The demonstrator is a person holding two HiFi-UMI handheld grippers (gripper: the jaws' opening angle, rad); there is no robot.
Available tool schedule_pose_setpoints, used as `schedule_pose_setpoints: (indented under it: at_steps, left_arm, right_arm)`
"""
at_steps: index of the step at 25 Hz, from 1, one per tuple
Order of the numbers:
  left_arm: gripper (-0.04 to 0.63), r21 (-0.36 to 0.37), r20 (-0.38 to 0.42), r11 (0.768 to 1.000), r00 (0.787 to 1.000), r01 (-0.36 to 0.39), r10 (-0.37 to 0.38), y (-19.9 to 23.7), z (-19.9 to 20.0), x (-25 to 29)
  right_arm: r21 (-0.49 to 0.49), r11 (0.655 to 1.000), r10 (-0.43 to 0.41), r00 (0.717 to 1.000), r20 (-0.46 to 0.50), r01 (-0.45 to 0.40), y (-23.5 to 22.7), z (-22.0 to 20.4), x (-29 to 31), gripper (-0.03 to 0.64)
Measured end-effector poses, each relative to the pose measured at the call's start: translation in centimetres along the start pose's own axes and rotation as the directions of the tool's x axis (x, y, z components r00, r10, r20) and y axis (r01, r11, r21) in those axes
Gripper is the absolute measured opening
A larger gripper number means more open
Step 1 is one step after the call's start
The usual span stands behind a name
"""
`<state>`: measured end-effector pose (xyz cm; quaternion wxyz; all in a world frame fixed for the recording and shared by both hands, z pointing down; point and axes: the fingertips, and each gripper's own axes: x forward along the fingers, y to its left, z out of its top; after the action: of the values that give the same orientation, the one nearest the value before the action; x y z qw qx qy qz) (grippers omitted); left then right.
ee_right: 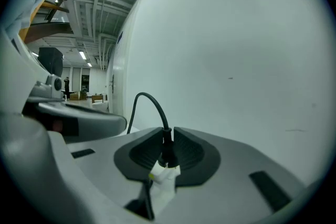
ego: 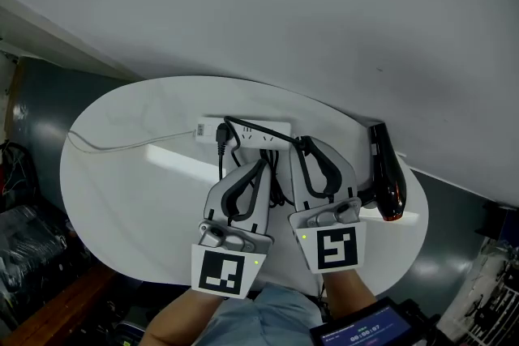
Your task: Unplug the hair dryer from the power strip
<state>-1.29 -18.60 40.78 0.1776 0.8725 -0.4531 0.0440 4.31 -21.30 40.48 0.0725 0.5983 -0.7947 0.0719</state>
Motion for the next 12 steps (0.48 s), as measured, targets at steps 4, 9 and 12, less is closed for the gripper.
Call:
schedule_pose_setpoints:
  at_steps: [4, 9, 12]
  left_arm:
    - [-0.002, 0.022, 0.007, 0.999, 1.000, 0.026, -0.027, -1.6, 0.4, -0.7]
    - [-0.002, 0.052, 0.007, 0.997, 0.998, 0.054, -0.055, -3.3, 0.6, -1.6]
    - [-0.002, 0.070, 0.010, 0.996, 0.998, 0.064, -0.064, -4.2, 0.8, -2.1]
  right_arm:
    - [-0.014, 1.000, -0.014, 0.995, -0.096, 0.013, -1.2, -3.0, -2.4, 0.057]
    - [0.013, 0.999, -0.041, 0.969, -0.243, 0.045, -2.4, -7.6, -5.6, 0.060]
    - [0.054, 0.998, -0.012, 0.961, -0.276, 0.028, -2.3, -8.6, -6.5, 0.106]
